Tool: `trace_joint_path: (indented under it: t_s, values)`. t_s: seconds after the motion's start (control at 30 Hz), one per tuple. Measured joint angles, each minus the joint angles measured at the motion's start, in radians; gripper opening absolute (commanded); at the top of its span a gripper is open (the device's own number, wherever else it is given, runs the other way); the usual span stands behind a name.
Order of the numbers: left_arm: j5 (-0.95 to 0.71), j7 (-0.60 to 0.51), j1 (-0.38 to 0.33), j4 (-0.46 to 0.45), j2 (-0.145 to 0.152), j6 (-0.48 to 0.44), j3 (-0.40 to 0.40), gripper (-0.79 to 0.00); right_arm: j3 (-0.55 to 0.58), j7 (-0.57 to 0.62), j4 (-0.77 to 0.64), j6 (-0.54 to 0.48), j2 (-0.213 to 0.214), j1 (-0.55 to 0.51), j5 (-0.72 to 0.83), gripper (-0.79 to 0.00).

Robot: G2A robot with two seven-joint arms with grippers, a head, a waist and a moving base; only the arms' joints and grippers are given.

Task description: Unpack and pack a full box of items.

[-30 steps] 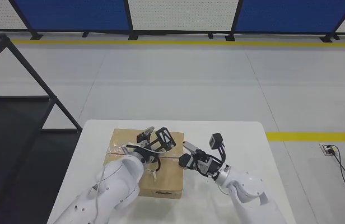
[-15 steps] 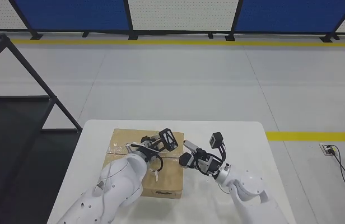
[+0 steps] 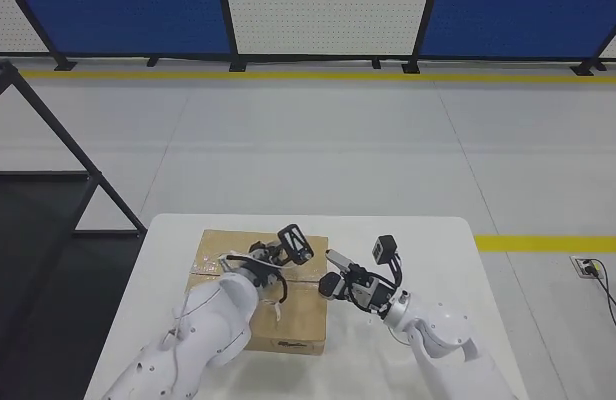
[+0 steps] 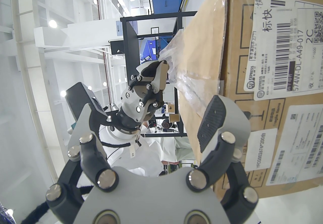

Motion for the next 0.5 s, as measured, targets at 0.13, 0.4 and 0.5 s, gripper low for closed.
trace_joint_path:
  t_s: [0.13,0.4,0.5]
  values:
    - [-0.081,0.017,0.045,-0.019,-0.001,0.085,-0.067,-0.785,-0.006,-0.003,0.004,-0.002,0.002,0.004,0.002,0.000]
    - [-0.327,0.101,0.150,-0.068,0.002,0.195,-0.234,-0.785,-0.014,-0.007,0.015,-0.009,0.006,0.013,0.013,0.000]
    - [-0.419,0.148,0.191,-0.088,0.004,0.210,-0.297,-0.785,-0.016,-0.009,0.017,-0.012,0.008,0.015,0.017,0.000]
